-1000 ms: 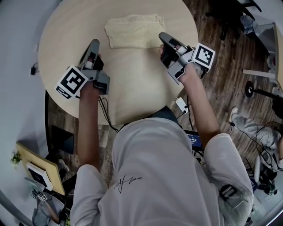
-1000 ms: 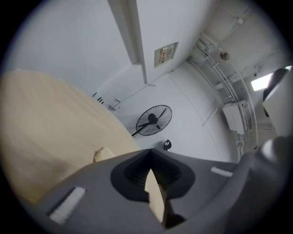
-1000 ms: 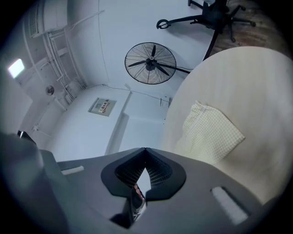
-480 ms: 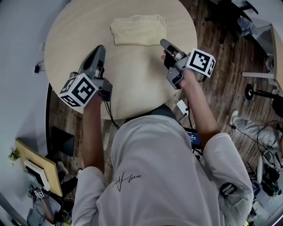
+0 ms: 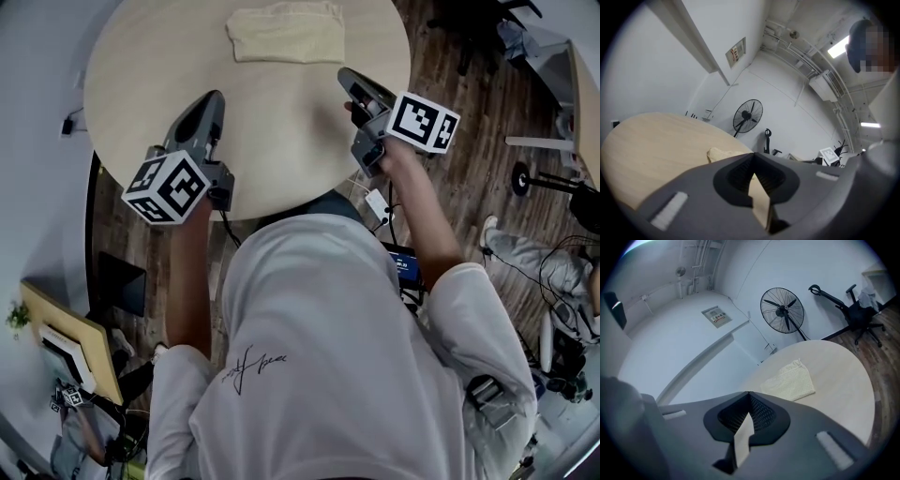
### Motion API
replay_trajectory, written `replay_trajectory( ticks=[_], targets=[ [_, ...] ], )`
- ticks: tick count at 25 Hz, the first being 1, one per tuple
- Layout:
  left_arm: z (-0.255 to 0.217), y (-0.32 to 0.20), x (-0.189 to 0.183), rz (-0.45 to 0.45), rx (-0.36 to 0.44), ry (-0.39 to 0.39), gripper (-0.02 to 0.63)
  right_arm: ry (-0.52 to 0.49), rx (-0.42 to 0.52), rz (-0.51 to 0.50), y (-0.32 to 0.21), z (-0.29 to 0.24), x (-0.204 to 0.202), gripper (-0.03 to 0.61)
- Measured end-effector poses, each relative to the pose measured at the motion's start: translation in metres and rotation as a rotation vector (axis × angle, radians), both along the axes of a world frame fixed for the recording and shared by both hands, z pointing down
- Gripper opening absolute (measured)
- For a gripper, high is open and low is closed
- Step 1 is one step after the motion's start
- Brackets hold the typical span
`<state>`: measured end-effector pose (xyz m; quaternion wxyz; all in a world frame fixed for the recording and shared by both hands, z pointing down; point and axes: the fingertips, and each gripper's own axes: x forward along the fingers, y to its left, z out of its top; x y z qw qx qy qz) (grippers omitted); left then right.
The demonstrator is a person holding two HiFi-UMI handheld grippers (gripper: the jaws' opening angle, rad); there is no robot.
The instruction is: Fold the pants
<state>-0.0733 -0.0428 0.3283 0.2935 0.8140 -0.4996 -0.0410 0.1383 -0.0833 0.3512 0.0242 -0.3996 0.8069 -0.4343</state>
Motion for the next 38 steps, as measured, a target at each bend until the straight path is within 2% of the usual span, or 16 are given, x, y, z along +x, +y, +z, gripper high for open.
replay_trajectory(
  ticks=[5,13,22,26,29,38],
  targets=[
    [0.006,0.031,-0.004,-0.015,0.006,-0.029,0.055,0.107,0.071,-0.024,0.032,-0.003,-0.008,-0.002],
    [-0.006,0.071,-0.006,-0.106,0.044,-0.043,0.055,0.244,0.181,-0.054,0.072,-0.019,-0.01,-0.002],
    [-0.008,0.113,-0.018,-0.156,0.049,-0.135,0.055,0.382,0.347,-0.102,0.116,-0.048,-0.03,-0.002],
    [-0.014,0.129,-0.02,-0.169,0.066,-0.187,0.055,0.417,0.406,-0.087,0.131,-0.057,-0.033,0.0],
    [-0.014,0.138,-0.022,-0.178,0.062,-0.224,0.044,0.428,0.417,-0.081,0.143,-0.06,-0.034,-0.002],
    [-0.035,0.142,-0.022,-0.202,0.121,-0.206,0.044,0.435,0.429,-0.088,0.159,-0.064,-0.027,-0.002]
  ],
)
